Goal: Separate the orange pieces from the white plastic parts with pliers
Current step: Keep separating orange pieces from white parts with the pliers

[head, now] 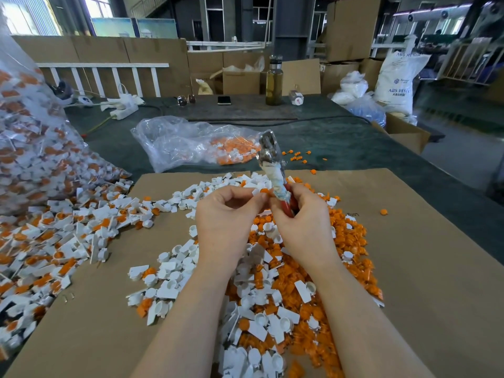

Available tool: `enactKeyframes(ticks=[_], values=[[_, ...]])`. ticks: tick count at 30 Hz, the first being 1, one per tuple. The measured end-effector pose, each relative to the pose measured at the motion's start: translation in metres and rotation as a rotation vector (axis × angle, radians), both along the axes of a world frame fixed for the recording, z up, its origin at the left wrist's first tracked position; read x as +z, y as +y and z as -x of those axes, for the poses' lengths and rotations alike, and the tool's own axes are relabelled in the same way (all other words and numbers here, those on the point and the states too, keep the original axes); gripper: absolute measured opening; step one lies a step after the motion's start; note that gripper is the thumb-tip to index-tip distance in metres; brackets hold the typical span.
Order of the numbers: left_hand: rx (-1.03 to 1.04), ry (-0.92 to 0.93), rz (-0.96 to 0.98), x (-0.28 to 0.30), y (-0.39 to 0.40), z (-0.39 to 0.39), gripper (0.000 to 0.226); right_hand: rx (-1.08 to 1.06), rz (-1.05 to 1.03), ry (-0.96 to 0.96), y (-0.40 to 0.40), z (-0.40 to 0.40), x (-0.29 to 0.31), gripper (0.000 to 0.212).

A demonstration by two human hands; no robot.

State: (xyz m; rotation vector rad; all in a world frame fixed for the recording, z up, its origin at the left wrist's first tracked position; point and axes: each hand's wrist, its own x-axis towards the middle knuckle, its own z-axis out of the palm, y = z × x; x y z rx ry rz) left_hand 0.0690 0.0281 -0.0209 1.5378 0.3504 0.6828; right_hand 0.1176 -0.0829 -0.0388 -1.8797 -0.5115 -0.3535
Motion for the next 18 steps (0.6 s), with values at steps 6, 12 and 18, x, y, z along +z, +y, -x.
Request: enactKeyframes(ticks=[6,12,18], values=[[0.032,-0.021,-0.038,0.000,-0.001,-0.001,0.020,-0.013,0.026,0.005,0.001,0.002,0.002,0.011],[0.050,0.008,-0.048,-0.002,0.000,-0.002,0.018,0.033,0.036,0.041,-0.002,0.001,0.005,0.009],[0.014,-0.062,0.111,0.000,0.009,-0.001,0.013,0.166,0.118,0.180,-0.013,-0.001,0.010,0.010]])
